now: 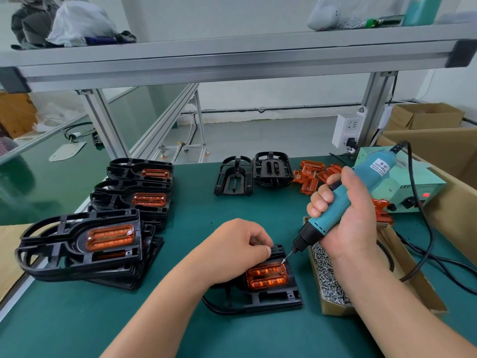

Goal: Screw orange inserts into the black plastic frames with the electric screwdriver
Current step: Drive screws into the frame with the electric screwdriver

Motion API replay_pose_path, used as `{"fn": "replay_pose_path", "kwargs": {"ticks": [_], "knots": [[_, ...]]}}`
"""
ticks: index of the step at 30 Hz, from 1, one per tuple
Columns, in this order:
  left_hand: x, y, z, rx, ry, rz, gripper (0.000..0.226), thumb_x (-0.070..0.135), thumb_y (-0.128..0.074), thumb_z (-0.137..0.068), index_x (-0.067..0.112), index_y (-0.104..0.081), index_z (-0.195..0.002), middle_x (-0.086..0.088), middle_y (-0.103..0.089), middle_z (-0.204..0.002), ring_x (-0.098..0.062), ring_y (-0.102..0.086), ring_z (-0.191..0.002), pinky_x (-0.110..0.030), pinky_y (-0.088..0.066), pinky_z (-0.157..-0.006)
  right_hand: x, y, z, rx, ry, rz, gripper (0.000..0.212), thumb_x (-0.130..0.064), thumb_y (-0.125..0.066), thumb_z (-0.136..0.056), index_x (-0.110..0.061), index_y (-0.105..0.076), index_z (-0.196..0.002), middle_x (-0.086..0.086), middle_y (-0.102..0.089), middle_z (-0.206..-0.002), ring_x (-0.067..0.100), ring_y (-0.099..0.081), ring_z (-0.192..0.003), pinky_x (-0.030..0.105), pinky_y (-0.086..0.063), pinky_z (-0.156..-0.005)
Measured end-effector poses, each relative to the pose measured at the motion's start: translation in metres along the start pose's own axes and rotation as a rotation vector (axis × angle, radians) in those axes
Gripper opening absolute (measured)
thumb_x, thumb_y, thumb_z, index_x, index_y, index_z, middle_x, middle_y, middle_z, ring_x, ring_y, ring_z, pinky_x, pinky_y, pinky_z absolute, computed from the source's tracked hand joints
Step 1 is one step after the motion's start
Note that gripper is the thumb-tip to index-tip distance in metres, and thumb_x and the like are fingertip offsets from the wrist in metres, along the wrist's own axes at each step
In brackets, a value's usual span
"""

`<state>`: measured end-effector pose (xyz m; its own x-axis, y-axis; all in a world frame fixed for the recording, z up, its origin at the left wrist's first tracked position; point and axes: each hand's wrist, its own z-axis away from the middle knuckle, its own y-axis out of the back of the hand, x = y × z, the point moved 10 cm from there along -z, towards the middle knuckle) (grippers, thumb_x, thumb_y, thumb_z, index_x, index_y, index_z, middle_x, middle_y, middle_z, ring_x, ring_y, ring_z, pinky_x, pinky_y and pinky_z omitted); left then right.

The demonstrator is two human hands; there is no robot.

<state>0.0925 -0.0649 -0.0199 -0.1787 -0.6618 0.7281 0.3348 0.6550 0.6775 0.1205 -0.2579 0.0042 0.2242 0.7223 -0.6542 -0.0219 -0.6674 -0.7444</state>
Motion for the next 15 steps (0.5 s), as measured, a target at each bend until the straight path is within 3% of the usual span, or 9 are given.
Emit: {"fn": "replay_pose_path", "kwargs": {"ticks": [9,15], "knots": [[0.007,-0.008,0.003,-0.01,-0.009,-0.135,0.009,0.025,-0.069,-0.09,0.03,-0.077,-0.088,0.023,-0.063,-0.063,0.006,-0.057,-0.059,-0.007,-0.037,-0.052,0.004,-0.012,0.004,-0.083,-0.024,0.11,0.022,-0.035,-0.065,-0.096,-0.017,-0.059,-0.085,0.002,-0.047,-0.065,0.015,-0.046,-0.052,0.027,-0.041,-0.049],[0.01,-0.01,0.004,-0.016,-0.016,-0.16,0.009,0.024,-0.07,-0.092,0.027,-0.078,-0.093,0.017,-0.065,-0.068,0.011,-0.058,-0.061,-0.005,-0.037,-0.051,0.001,-0.021,0.01,-0.13,-0.003,0.161,0.02,-0.032,-0.065,-0.096,-0.015,-0.059,-0.086,0.005,-0.046,-0.065,0.018,-0.046,-0.05,0.027,-0.041,-0.049]]}}
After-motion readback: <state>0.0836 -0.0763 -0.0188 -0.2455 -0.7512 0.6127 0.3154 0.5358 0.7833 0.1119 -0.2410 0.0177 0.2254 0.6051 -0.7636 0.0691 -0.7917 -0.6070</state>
